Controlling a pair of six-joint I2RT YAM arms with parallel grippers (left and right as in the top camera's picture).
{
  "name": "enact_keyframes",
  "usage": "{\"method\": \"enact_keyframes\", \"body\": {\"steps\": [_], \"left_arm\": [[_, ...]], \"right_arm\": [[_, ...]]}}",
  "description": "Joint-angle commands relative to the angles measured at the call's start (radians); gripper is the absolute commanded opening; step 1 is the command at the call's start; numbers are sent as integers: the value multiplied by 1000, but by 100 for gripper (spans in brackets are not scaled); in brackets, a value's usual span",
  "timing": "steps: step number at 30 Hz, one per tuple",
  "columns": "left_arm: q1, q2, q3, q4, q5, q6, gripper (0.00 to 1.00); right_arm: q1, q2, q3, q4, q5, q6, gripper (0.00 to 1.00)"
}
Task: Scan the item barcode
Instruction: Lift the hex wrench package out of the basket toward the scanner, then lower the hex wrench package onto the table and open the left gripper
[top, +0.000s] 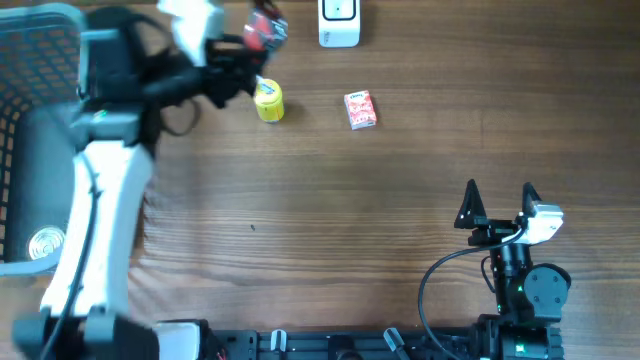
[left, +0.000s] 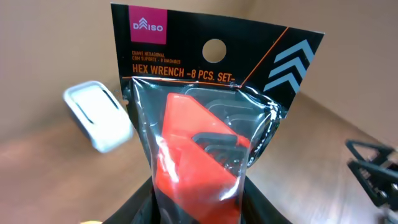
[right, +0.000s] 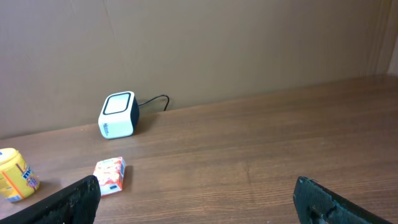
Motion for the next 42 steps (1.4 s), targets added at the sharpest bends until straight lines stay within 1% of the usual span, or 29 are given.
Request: {"method": "enact_keyframes", "body": {"steps": [1,6,12,14,19,21,25,29,31,36,42], "left_arm": [[-103,106,-1,-26,-39,-7,32],[-206,198,-1,-53,-158,-7,32],[-334,276,-2,-135,-412,-6,34],[-375,292,-2,-160,-465,-2,34],[-446,303,-3,-212,-474,0,39],[-456,303,-10,-240,-488,0,38],[-455,305,-35,-276,-491,0,33],[-455,305,-81,-272,-491,0,34],[-455,305,-94,-268,-491,0,36],[-455,305,-94,-239,-491,0,37],[-455,305,-94,-201,-491,0,41]], "right_arm": [[5,2,-1,3,0,7,100],[5,2,-1,3,0,7,100],[5,2,-1,3,0,7,100],[5,2,-1,3,0,7,100],[5,2,-1,3,0,6,100],[5,2,-1,3,0,7,100],[5,2,-1,3,0,7,100],[5,2,-1,3,0,6,100],[5,2,-1,3,0,6,100],[5,2,-1,3,0,7,100],[5,2,-1,3,0,7,100]]}}
